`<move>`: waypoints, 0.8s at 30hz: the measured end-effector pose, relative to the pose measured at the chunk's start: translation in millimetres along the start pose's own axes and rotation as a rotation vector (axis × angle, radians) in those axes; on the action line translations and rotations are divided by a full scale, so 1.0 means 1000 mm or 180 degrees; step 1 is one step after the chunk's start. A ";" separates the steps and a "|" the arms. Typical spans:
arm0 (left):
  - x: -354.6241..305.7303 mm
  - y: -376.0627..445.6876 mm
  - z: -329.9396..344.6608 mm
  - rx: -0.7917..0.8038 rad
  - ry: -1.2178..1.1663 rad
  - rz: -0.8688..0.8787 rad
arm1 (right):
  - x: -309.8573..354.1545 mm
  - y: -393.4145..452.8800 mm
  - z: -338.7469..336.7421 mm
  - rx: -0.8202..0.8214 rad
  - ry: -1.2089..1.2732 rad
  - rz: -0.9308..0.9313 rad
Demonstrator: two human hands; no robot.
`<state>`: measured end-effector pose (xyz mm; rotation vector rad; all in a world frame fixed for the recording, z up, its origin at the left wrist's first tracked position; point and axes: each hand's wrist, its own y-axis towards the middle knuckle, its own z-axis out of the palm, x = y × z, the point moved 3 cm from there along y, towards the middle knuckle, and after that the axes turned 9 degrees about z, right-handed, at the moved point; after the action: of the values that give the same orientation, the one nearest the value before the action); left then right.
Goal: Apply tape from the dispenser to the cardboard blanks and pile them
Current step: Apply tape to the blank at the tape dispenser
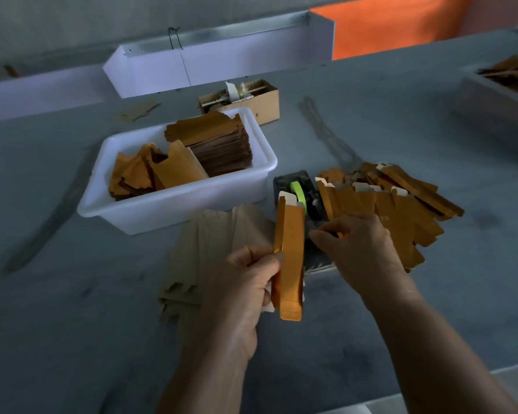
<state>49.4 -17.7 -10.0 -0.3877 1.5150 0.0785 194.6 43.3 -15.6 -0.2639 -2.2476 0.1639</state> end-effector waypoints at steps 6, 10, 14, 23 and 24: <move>0.006 0.002 -0.002 -0.0063 0.0047 -0.0091 | 0.002 -0.002 0.001 0.0067 0.0792 0.0073; 0.007 0.003 -0.006 -0.0132 0.0047 -0.0065 | 0.000 -0.008 -0.006 0.0000 0.1419 0.0207; 0.004 0.002 -0.004 -0.0064 -0.0136 0.0015 | -0.009 -0.015 -0.004 -0.0286 0.0756 0.0059; -0.008 0.008 0.019 0.0248 -0.0134 0.0231 | -0.012 -0.026 0.010 -0.0712 0.0514 -0.0076; -0.008 0.010 0.023 0.0298 -0.0071 0.0237 | -0.014 -0.026 0.011 -0.0734 0.0560 -0.0080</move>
<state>67.7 0.2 -4.2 -0.2548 1.5050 0.0703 191.2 14.6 -27.3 -0.3586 -2.0933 -0.1286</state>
